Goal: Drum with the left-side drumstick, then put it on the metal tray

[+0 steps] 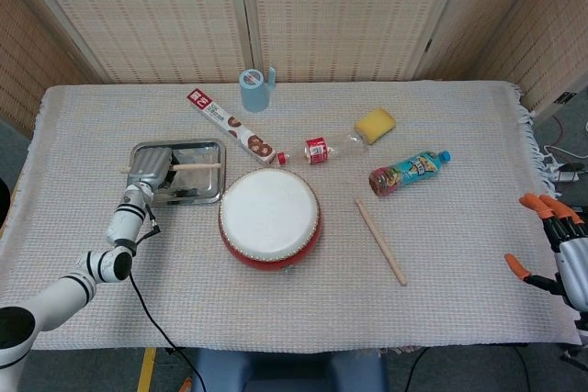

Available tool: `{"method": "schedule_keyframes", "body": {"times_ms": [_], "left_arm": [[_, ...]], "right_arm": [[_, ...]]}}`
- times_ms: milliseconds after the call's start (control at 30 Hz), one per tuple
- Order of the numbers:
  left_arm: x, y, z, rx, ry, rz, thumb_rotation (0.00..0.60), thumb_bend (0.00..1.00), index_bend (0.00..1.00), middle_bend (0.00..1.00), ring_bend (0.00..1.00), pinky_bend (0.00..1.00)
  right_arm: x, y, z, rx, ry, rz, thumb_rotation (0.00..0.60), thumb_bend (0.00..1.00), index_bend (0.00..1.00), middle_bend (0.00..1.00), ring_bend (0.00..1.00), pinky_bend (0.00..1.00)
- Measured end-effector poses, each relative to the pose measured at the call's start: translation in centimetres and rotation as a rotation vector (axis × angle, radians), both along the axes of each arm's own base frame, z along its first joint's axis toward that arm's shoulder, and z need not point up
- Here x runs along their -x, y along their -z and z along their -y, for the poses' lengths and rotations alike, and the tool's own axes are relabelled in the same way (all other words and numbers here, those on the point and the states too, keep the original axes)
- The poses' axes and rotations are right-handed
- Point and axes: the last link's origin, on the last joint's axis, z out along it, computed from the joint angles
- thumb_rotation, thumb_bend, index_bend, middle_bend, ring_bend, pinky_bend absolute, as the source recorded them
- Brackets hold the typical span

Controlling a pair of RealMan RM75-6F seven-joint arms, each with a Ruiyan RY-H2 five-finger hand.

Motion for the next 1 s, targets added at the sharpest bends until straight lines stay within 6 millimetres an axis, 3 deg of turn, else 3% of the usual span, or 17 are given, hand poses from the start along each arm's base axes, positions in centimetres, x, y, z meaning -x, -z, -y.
{"method": "schedule_keyframes", "body": {"times_ms": [133,267,367,467,533,700,1000], "left_arm": [[-0.6,0.4,-0.9,-0.004,-0.003,0.001,0.6,0.49,0.77,0.83,0.74,0.73],[-1.2,0.8,-1.4,-0.006,0.001,-0.014,0.6,0.49,0.58,0.55,0.5,0.61],[-1.3,0.8,-1.4,-0.018,0.002,-0.023,0.6,0.49,0.44,0.38,0.32,0.46],[-1.3,0.8,-1.5,-0.023,-0.006,-0.024,0.6,0.43,0.33,0.26,0.21,0.28],[-1.3,0.9,-1.4,-0.019,-0.016,-0.011,0.6,0.4,0.26,0.21,0.16,0.21],[-1.2,0.8,-1.1,-0.011,-0.037,0.03,0.6,0.31,0.12,0.11,0.06,0.14],[-1.3,0.3,-0.7,-0.028,-0.055,0.068,0.6,0.27,0.01,0.02,0.0,0.08]], "right_arm": [[0.0,0.1,0.1,0.0,0.002,-0.002,0.6,0.27,0.07,0.15,0.03,0.13],[0.1,0.0,0.1,0.001,0.007,-0.001,0.6,0.27,0.07,0.15,0.03,0.13],[0.1,-0.1,0.1,0.004,0.007,0.0,0.6,0.27,0.07,0.15,0.03,0.13],[0.2,-0.2,0.0,0.008,0.008,0.001,0.6,0.27,0.07,0.15,0.03,0.13],[0.2,-0.3,-0.1,0.01,0.008,0.001,0.6,0.27,0.07,0.15,0.03,0.13],[0.2,-0.4,-0.2,0.013,0.004,0.004,0.6,0.27,0.07,0.15,0.03,0.13],[0.1,-0.5,-0.3,0.016,0.0,0.002,0.6,0.27,0.07,0.15,0.03,0.13]]}}
